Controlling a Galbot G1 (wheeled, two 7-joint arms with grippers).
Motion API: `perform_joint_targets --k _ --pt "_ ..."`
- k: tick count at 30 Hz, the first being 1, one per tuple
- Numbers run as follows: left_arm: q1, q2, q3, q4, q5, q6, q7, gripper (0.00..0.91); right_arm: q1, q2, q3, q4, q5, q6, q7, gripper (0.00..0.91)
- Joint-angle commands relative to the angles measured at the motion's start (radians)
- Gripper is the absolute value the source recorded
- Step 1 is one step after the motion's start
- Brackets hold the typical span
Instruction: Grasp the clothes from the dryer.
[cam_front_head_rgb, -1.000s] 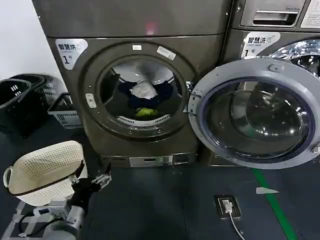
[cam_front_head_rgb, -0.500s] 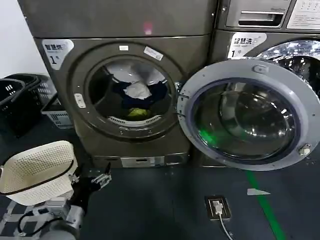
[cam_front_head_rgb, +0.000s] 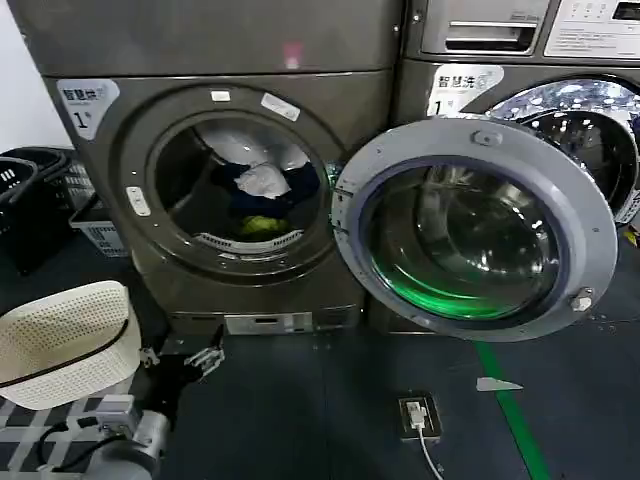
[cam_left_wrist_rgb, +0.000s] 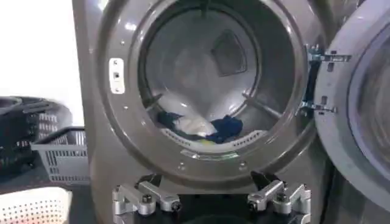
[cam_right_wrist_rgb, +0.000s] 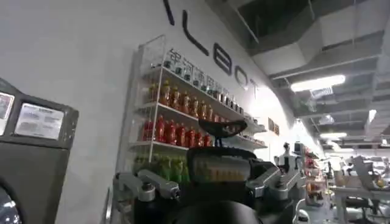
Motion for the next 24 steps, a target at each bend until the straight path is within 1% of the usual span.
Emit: perform_joint_targets --k 1,24 --pt "-0.008 0.002 -0.001 0.002 0.0 -0.005 0.001 0.907 -0.002 -0.001 0.001 0.0 0.0 0.024 -0.002 0.907" --pt "-0.01 -0.001 0.009 0.0 0.029 -0.023 0.028 0.907 -0.005 0.002 0.002 0.007 0.001 0.024 -0.002 0.907"
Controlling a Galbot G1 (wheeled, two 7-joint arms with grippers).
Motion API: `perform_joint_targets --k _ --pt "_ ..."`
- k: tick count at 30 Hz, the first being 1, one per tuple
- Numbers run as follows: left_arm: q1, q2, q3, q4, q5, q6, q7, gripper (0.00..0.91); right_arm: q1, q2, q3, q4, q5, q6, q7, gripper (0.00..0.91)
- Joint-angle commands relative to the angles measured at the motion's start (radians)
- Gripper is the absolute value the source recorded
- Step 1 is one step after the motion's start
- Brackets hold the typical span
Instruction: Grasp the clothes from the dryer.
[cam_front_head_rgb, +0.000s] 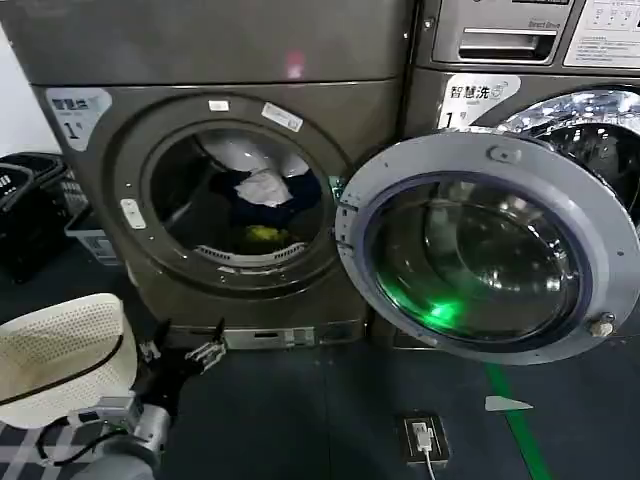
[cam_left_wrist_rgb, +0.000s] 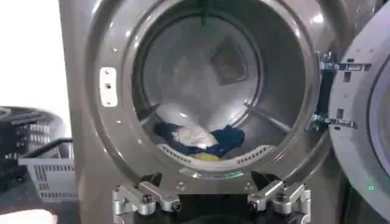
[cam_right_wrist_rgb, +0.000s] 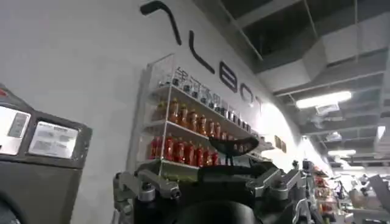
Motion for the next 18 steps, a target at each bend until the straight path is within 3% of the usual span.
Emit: perform_joint_targets --k 1,18 --pt "0.0 -0.002 0.002 -0.001 0.008 -0.004 0.013 0.907 0.0 0.002 0.0 -0.001 0.0 0.003 0.0 0.907" --pt "0.002 -0.006 0.001 -0.007 0.01 -0.003 0.011 0.907 -0.001 0.003 0.004 0.001 0.001 0.005 -0.004 0.907"
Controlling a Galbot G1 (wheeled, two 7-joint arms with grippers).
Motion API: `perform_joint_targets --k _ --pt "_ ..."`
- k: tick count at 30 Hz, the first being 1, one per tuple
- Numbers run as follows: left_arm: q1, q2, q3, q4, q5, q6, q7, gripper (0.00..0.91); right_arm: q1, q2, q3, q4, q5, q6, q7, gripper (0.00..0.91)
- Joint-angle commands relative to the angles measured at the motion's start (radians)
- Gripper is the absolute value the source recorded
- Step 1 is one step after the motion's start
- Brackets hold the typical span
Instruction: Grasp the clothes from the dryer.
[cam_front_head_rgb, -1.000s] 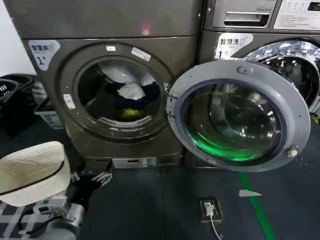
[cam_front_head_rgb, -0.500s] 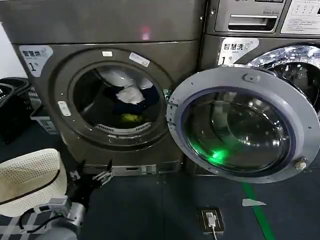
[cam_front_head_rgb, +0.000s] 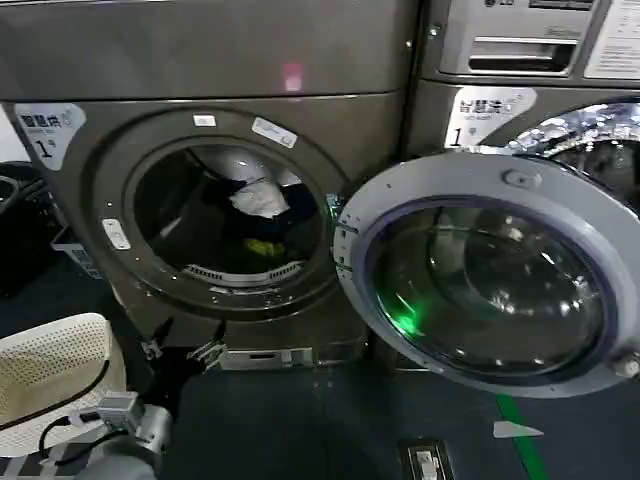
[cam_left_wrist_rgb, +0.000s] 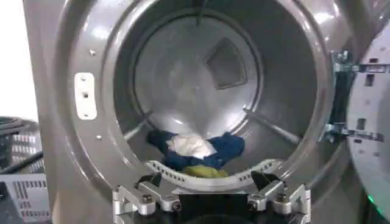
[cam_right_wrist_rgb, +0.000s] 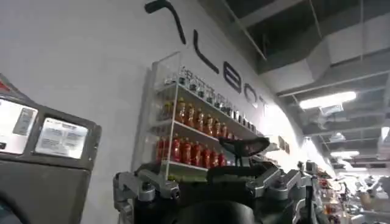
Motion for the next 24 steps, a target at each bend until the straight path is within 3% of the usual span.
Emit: perform_joint_targets --k 1,14,19,22,24 --pt "0.002 -0.002 0.0 0.0 0.003 -0.001 0.002 0.907 0.0 0.002 0.001 0.001 0.001 0.001 -0.001 0.907" --pt "-0.032 0.01 -0.007 0.024 -0.022 -0.031 0.009 0.907 -0.017 0.006 0.003 0.018 -0.007 0.003 -0.004 0.907" --pt "-0.188 0.039 0.024 0.127 -0.068 -0.061 0.008 0.907 -0.034 -0.015 0.026 0.033 -0.002 -0.027 -0.001 0.907" --pt "-0.331 0.073 0.063 0.227 -0.095 -0.075 -0.004 0.907 -0.04 -0.027 0.044 0.05 0.026 -0.087 0.041 0.907" --pt "-0.409 0.076 0.101 0.302 -0.103 -0.079 -0.008 0.907 -0.045 -0.022 0.049 0.065 0.024 -0.085 0.046 0.907"
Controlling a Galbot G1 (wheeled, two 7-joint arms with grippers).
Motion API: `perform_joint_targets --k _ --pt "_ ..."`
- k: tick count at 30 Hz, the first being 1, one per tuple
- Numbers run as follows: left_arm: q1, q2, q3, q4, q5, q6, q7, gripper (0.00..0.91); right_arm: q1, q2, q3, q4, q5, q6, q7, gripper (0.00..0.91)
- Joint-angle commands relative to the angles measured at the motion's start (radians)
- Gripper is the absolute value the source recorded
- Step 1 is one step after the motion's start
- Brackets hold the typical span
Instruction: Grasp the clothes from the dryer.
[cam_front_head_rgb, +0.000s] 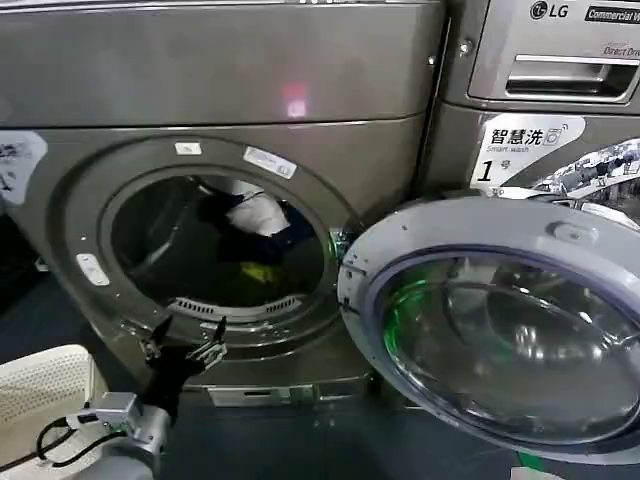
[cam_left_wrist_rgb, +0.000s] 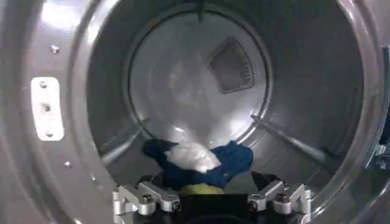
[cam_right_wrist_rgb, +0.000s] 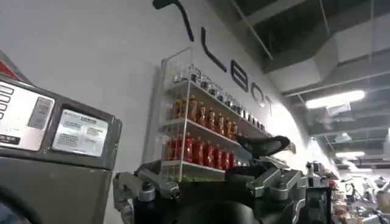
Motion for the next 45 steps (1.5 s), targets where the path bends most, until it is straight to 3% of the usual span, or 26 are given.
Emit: perform_joint_targets --k 1,12,33,40,45 --pt "-0.289 0.027 0.085 0.214 -0.045 -0.024 -0.01 0.907 -0.011 -0.005 0.021 0.031 0.019 -0.042 0.022 0.907" --pt "-0.68 -0.013 0.214 0.673 -0.019 -0.074 -0.048 0.907 -0.01 -0.006 0.021 0.061 0.021 -0.028 0.004 0.907" --pt "-1.061 -0.11 0.267 1.302 0.067 -0.179 0.033 0.907 -0.001 -0.039 0.067 0.023 0.053 -0.026 -0.001 0.907" --pt "-1.165 -0.129 0.277 1.498 0.089 -0.197 0.158 0.907 0.002 -0.043 0.067 0.015 0.053 -0.022 -0.003 0.907" --pt "-1.269 -0.099 0.376 1.672 0.205 -0.235 0.412 0.907 0.002 -0.042 0.061 0.01 0.051 -0.021 -0.007 0.907"
